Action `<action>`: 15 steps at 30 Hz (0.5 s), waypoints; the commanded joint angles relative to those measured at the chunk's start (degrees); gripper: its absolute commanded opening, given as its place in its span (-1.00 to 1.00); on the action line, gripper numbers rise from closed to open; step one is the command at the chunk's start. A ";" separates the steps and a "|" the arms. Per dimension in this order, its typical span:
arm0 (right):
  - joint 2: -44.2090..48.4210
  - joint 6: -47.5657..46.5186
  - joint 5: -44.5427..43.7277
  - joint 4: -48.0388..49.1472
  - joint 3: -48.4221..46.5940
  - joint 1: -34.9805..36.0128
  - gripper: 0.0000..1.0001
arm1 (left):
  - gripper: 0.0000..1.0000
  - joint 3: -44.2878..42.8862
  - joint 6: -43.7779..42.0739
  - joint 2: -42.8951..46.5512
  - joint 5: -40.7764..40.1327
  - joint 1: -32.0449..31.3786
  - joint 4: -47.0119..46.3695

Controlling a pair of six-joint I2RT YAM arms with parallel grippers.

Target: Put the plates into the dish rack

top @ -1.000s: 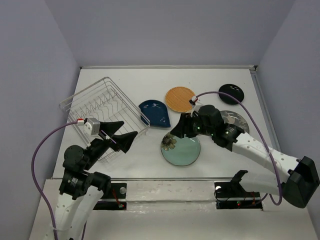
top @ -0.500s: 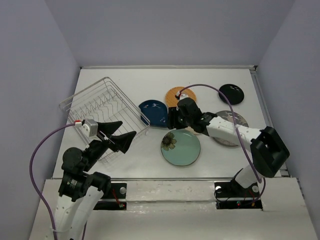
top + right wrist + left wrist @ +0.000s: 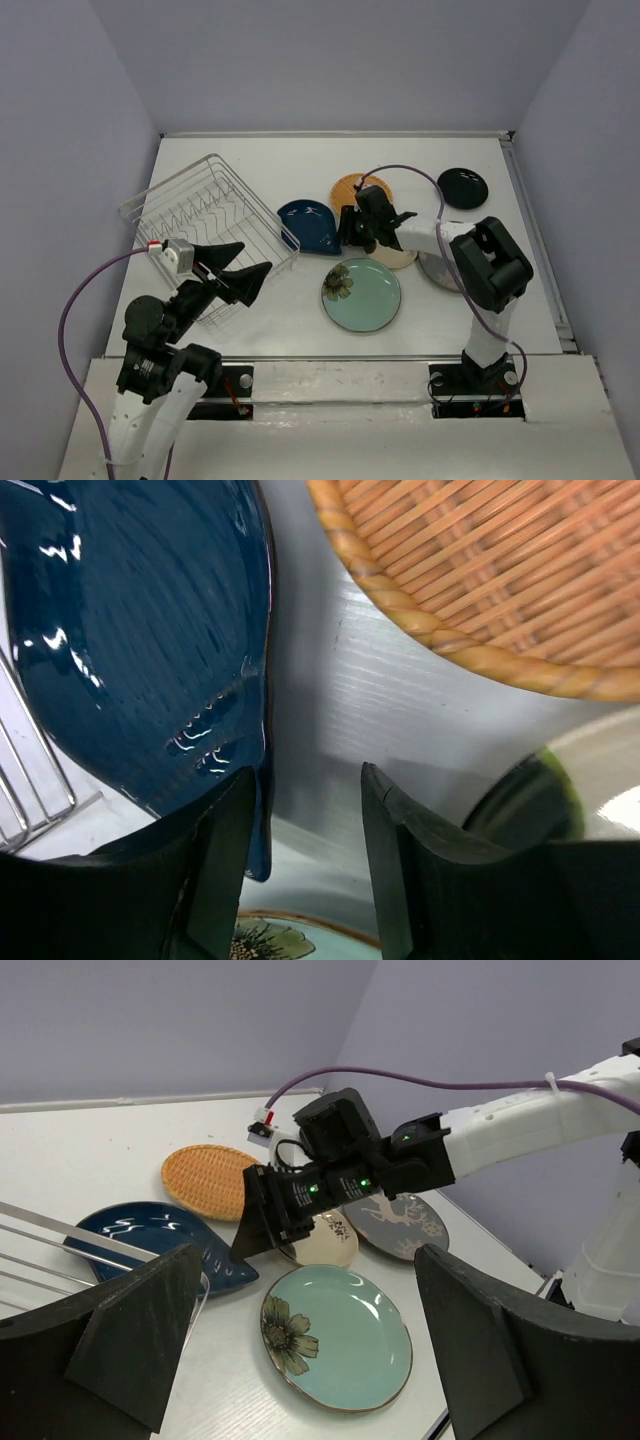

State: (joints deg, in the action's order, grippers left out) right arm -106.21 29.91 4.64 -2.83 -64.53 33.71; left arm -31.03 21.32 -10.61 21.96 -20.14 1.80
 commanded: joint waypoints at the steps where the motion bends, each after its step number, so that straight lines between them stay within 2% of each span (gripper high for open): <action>1: -3.20 2.25 6.24 9.23 -1.92 -1.10 -0.04 | 0.98 -0.97 0.48 0.59 -0.07 0.19 -2.68; 3: -4.35 3.04 10.19 13.09 -1.30 -1.80 -0.09 | 0.98 -0.97 0.39 0.51 0.02 0.19 -2.68; 8: -6.54 4.80 13.45 17.15 -0.25 -1.81 -0.17 | 0.98 -0.88 0.30 0.42 0.28 0.19 -2.77; 15: -8.83 7.00 13.29 20.76 0.64 -1.81 -0.44 | 0.98 -0.79 0.30 0.42 0.37 0.19 -2.95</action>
State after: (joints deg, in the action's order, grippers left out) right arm -114.06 35.33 17.17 12.32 -64.29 31.90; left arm -31.03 21.54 -10.63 22.00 -20.14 1.78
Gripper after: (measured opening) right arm 0.316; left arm 0.990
